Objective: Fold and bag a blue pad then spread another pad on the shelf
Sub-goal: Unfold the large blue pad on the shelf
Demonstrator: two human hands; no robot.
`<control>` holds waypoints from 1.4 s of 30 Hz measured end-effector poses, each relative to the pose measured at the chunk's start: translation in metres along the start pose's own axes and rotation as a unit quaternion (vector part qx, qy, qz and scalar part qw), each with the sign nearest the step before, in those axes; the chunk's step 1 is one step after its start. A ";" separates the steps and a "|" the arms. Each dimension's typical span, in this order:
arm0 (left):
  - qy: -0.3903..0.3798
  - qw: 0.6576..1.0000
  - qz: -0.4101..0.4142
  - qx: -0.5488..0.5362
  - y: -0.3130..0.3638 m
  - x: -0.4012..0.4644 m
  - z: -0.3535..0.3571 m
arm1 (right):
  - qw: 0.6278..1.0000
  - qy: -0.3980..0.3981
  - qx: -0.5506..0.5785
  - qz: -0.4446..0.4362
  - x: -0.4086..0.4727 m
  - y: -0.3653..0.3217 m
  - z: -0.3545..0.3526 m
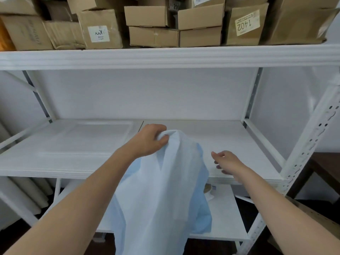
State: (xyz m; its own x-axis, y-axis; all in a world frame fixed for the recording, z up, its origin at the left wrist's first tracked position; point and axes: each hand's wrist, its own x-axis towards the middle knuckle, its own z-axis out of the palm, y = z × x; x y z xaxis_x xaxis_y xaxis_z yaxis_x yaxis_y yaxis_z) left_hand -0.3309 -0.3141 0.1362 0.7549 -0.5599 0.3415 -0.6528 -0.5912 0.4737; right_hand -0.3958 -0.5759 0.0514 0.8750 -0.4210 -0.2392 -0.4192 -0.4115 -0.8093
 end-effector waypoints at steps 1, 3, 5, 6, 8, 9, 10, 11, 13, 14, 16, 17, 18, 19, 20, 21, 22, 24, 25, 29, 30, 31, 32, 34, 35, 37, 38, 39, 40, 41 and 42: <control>-0.001 1.000 0.002 0.000 0.001 -0.001 -0.001 | 0.998 -0.043 0.044 0.030 0.000 0.003 0.005; -0.002 1.000 0.008 -0.005 0.004 -0.003 -0.003 | 0.986 -0.095 0.116 0.072 -0.003 0.005 0.016; -0.004 1.000 0.012 -0.008 0.008 -0.006 -0.005 | 0.973 -0.117 0.171 0.096 0.000 0.009 0.027; -0.006 1.000 0.011 -0.006 0.009 -0.007 -0.007 | 0.966 -0.123 0.197 0.110 0.002 0.012 0.032; -0.007 1.000 0.008 -0.003 0.010 -0.010 -0.011 | 0.953 -0.137 0.233 0.140 0.005 0.015 0.040; -0.005 1.000 0.005 0.002 0.010 -0.011 -0.014 | 0.946 -0.144 0.249 0.152 0.008 0.016 0.042; -0.003 1.000 0.000 0.009 0.007 -0.014 -0.017 | 0.940 -0.150 0.263 0.160 0.009 0.015 0.045; -0.001 1.000 -0.004 0.015 0.005 -0.015 -0.020 | 0.934 -0.149 0.280 0.163 0.011 0.016 0.045; 0.005 0.999 -0.019 0.025 -0.002 -0.020 -0.026 | 0.924 -0.141 0.320 0.155 0.015 0.012 0.044; 0.009 0.999 -0.030 0.029 -0.007 -0.024 -0.029 | 0.921 -0.133 0.336 0.144 0.017 0.009 0.043; 0.014 0.998 -0.049 0.030 -0.015 -0.030 -0.032 | 0.925 -0.098 0.350 0.107 0.022 0.002 0.039; 0.016 0.998 -0.058 0.031 -0.018 -0.033 -0.034 | 0.931 -0.076 0.346 0.083 0.023 -0.004 0.035; 0.016 0.997 -0.066 0.034 -0.021 -0.036 -0.035 | 0.936 -0.060 0.343 0.057 0.022 -0.010 0.031; 0.016 0.997 -0.073 0.036 -0.024 -0.039 -0.036 | 0.938 -0.052 0.341 0.034 0.022 -0.016 0.027; 0.015 0.996 -0.081 0.038 -0.026 -0.041 -0.037 | 0.941 -0.048 0.335 0.013 0.021 -0.022 0.023; 0.013 0.995 -0.089 0.037 -0.029 -0.044 -0.038 | 0.946 -0.039 0.322 -0.005 0.022 -0.027 0.019; 0.011 0.995 -0.097 0.036 -0.032 -0.046 -0.039 | 0.951 -0.032 0.308 -0.019 0.021 -0.032 0.015; 0.010 0.993 -0.109 0.037 -0.036 -0.049 -0.041 | 0.956 -0.027 0.288 -0.040 0.020 -0.041 0.007; 0.009 0.993 -0.112 0.039 -0.039 -0.050 -0.042 | 0.956 -0.025 0.287 -0.050 0.018 -0.045 0.003; -0.003 0.992 -0.114 0.050 -0.047 -0.053 -0.044 | 0.933 -0.011 0.350 -0.082 0.006 -0.063 -0.015; -0.006 0.992 -0.116 0.052 -0.048 -0.054 -0.043 | 0.930 -0.015 0.358 -0.082 0.004 -0.065 -0.020; -0.008 0.992 -0.117 0.053 -0.048 -0.054 -0.043 | 0.932 -0.022 0.352 -0.082 0.003 -0.067 -0.023; -0.010 0.991 -0.119 0.054 -0.049 -0.054 -0.042 | 0.937 -0.034 0.338 -0.084 0.002 -0.068 -0.027; -0.013 0.991 -0.120 0.054 -0.048 -0.054 -0.041 | 0.946 -0.065 0.306 -0.087 0.003 -0.069 -0.032; -0.013 0.991 -0.121 0.053 -0.048 -0.053 -0.040 | 0.948 -0.072 0.295 -0.092 0.005 -0.069 -0.034; -0.016 0.992 -0.118 0.051 -0.048 -0.052 -0.039 | 0.948 -0.053 0.296 -0.108 0.006 -0.069 -0.038; -0.020 0.992 -0.115 0.051 -0.048 -0.051 -0.039 | 0.945 -0.033 0.304 -0.117 0.006 -0.070 -0.041; -0.025 0.992 -0.113 0.050 -0.048 -0.050 -0.038 | 0.943 -0.011 0.309 -0.127 0.006 -0.072 -0.042; -0.032 0.992 -0.111 0.050 -0.048 -0.049 -0.038 | 0.941 0.011 0.309 -0.137 0.006 -0.074 -0.044; -0.039 0.992 -0.109 0.049 -0.047 -0.048 -0.037 | 0.939 0.033 0.309 -0.145 0.005 -0.075 -0.045; -0.045 0.992 -0.109 0.048 -0.047 -0.048 -0.037 | 0.936 0.053 0.313 -0.150 0.005 -0.077 -0.046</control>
State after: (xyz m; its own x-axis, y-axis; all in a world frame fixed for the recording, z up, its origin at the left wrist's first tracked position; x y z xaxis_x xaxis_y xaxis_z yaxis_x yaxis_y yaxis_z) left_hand -0.3343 -0.2382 0.1272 0.8730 -0.4597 0.1630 -0.4806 -0.7540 0.4478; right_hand -0.3701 -0.5832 0.1371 0.8873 -0.4545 0.0779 0.0955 0.0158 -0.9953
